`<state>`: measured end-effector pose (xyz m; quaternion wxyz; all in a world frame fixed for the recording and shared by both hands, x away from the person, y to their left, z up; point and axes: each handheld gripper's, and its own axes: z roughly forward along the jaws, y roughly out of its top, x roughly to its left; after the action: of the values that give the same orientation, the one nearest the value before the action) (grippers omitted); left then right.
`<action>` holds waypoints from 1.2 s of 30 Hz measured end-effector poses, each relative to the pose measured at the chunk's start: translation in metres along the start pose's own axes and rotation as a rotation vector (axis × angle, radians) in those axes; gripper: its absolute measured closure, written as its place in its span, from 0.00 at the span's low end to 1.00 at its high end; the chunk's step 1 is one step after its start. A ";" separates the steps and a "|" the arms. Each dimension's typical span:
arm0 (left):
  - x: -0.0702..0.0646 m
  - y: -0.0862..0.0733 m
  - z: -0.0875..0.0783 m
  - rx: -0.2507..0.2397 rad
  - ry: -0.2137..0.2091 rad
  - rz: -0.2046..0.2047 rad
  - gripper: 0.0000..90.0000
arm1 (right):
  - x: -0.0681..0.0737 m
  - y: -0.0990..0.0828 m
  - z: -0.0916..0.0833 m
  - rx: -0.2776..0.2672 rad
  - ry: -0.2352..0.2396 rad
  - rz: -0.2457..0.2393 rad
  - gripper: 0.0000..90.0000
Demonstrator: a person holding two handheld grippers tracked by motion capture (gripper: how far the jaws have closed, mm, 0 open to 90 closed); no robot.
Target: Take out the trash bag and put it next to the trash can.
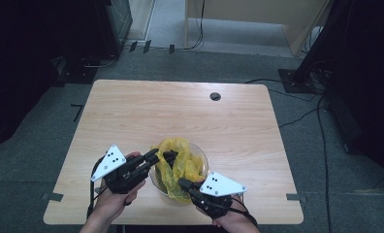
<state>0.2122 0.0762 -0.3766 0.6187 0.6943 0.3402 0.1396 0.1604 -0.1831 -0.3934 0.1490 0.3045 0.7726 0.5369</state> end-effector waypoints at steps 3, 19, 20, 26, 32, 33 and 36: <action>0.002 0.002 -0.004 -0.016 -0.017 0.006 0.73 | -0.001 0.002 -0.004 -0.030 -0.027 0.009 1.00; 0.032 0.005 -0.030 -0.099 0.042 -0.018 0.19 | -0.007 0.018 -0.037 -0.297 -0.181 0.061 1.00; 0.034 0.003 -0.031 -0.095 0.057 -0.023 0.19 | -0.007 0.019 -0.039 -0.321 -0.194 0.058 1.00; 0.046 -0.014 -0.033 -0.049 0.157 -0.041 0.19 | -0.005 0.024 -0.057 -0.442 -0.292 0.035 1.00; 0.062 -0.038 -0.040 0.027 0.237 -0.056 0.13 | -0.012 0.028 -0.073 -0.488 -0.365 0.034 1.00; 0.065 -0.042 -0.041 0.040 0.260 -0.059 0.13 | -0.014 0.028 -0.075 -0.492 -0.371 0.040 1.00; 0.076 -0.053 -0.044 0.079 0.330 -0.071 0.13 | -0.020 0.029 -0.081 -0.502 -0.403 0.045 1.00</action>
<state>0.2248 0.1596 -0.4354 0.5313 0.6733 0.4665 0.2163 0.1395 -0.2491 -0.3381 0.3576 0.3752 0.5640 0.6428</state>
